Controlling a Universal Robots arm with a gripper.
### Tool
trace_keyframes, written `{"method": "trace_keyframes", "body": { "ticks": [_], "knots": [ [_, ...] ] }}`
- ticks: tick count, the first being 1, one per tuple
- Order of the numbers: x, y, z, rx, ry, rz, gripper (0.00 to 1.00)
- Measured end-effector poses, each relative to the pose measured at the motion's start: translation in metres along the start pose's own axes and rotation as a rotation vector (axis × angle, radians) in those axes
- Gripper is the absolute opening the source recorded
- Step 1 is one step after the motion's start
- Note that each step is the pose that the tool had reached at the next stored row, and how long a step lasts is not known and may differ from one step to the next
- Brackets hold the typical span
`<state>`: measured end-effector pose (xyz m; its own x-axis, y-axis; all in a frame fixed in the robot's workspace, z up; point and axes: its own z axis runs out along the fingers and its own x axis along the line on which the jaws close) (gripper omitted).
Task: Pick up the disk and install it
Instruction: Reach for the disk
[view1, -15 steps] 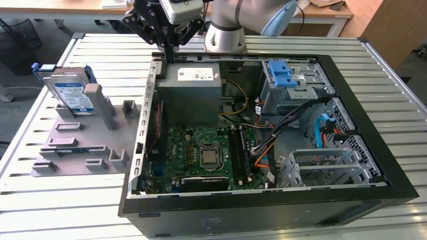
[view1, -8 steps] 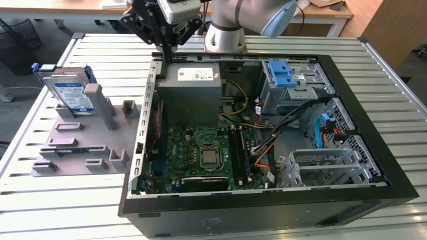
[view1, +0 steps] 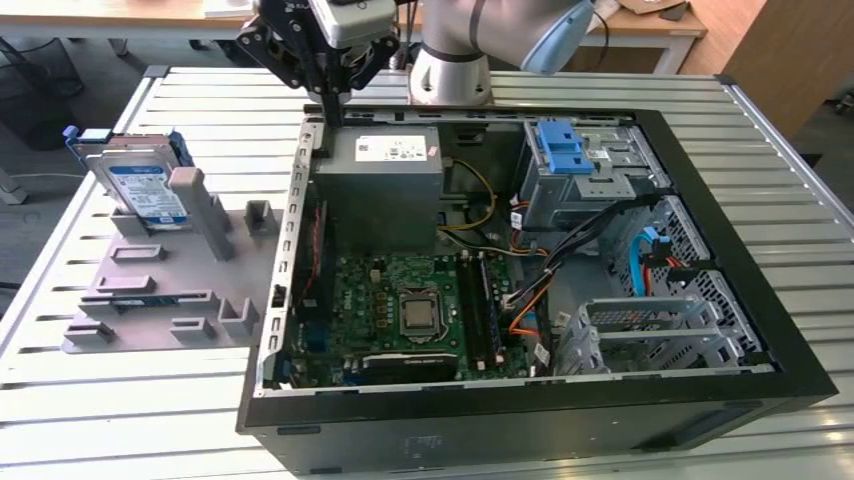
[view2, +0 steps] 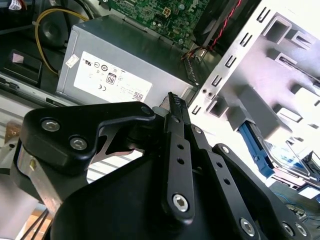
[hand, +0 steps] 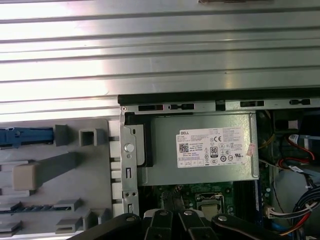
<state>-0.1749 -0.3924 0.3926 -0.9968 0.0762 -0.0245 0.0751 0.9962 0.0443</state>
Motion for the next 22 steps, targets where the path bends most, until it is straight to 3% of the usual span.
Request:
{"method": "trace_keyframes", "body": {
  "ticks": [22],
  "knots": [
    [0.0102,0.0012,0.0001,0.0000,0.0000,0.000,0.11]
  ]
}}
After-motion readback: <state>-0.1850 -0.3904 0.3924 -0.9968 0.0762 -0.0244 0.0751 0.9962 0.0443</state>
